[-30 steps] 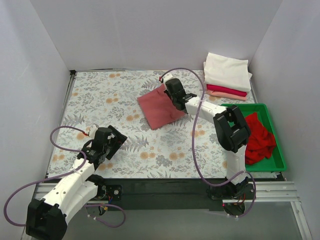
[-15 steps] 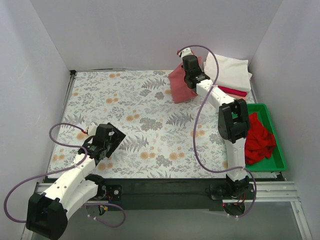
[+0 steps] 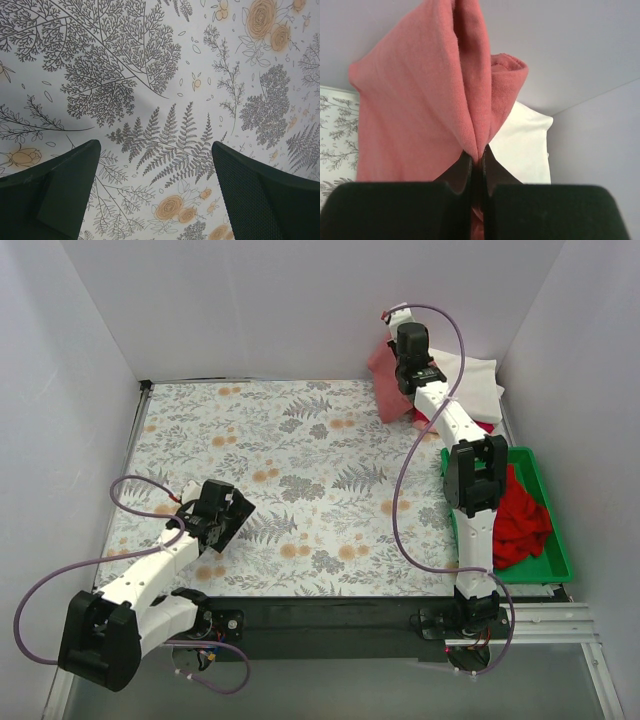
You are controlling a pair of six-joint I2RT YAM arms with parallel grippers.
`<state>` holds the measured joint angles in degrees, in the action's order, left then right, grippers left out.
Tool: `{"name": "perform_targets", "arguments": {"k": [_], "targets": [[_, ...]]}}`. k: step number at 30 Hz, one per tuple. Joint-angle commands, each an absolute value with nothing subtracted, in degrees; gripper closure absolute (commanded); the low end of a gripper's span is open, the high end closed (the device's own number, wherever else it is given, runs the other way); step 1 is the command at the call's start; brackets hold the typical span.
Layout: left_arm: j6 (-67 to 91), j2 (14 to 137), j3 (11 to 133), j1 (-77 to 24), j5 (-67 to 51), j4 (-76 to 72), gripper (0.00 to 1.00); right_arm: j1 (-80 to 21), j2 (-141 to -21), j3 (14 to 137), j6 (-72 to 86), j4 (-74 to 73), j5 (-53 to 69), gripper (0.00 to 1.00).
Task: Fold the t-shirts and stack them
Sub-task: Neatly place the folded tshirt to the corner
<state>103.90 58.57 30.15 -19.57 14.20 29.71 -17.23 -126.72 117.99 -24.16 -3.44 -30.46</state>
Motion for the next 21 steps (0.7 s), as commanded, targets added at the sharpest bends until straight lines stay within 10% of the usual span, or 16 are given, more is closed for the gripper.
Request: {"name": "perform_targets", "arguments": {"k": [1, 21], "targets": [[104.41, 59.32, 32.52, -19.78, 14.15, 28.83, 0.07, -16.7, -126.03, 123.66, -22.51, 0.35, -27.07, 0.99], [103.71, 56.69, 32.08, -19.95, 15.12, 28.74, 0.05, -7.04, -123.31, 129.2, -12.13, 0.35, -19.43, 0.99]]}}
